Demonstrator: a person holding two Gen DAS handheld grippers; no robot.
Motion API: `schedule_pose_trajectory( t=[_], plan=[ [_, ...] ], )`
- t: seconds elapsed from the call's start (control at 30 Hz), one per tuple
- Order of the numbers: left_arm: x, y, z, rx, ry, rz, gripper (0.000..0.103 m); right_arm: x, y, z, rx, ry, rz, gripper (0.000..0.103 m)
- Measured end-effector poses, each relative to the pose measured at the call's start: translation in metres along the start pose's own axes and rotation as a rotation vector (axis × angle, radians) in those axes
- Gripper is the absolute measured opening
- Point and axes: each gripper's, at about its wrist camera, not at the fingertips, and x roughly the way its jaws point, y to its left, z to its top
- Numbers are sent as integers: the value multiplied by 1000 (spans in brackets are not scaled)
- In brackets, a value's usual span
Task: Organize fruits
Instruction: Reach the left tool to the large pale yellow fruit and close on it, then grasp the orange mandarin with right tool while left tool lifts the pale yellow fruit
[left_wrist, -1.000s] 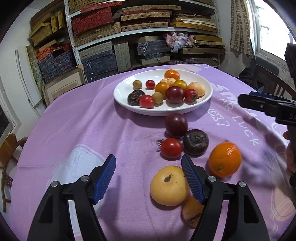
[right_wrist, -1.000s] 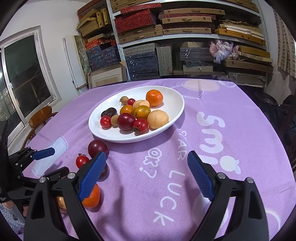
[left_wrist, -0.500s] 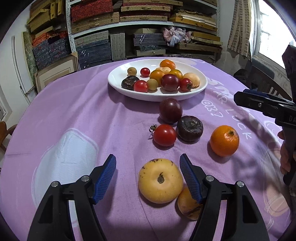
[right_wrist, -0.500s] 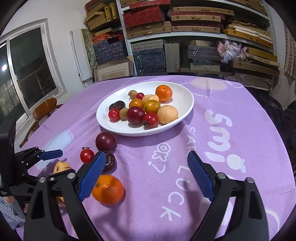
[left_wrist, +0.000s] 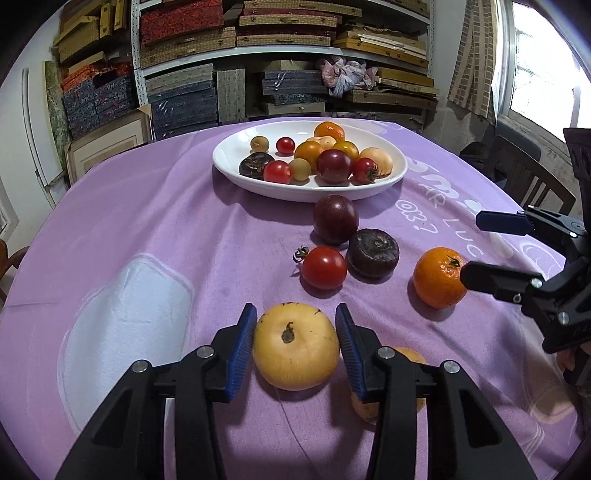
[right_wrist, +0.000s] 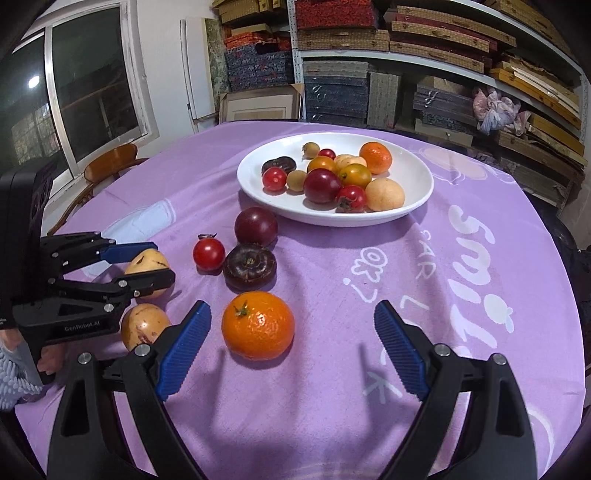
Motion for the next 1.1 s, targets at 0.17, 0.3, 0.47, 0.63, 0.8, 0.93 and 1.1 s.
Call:
schedule_pose_trajectory(
  t=[0.17,0.3,0.47,0.63,0.8,0.93,1.1],
  plan=[
    [-2,1,-1,1,-3,15,44,8,9,-3,-27,33,6,88],
    [-4,1,-1,0,-15,20,44,14,18,-5,-68,45,-5,88],
    [-5,2,-1,0,-16,23,44,22,26,-4,-96,62,-24,75],
    [-4,3,0,-11,-14,25,44,29,24,-2,-77,89,-26,54],
    [-2,6,2,-31,-12,27,44,32,27,-3,-83,101,-19,47],
    [-4,9,12,-46,-30,30,44,23,24,0,-63,68,-17,47],
    [1,10,55,-21,-50,49,44,9,0,27,2,4,-57,47]
  ],
)
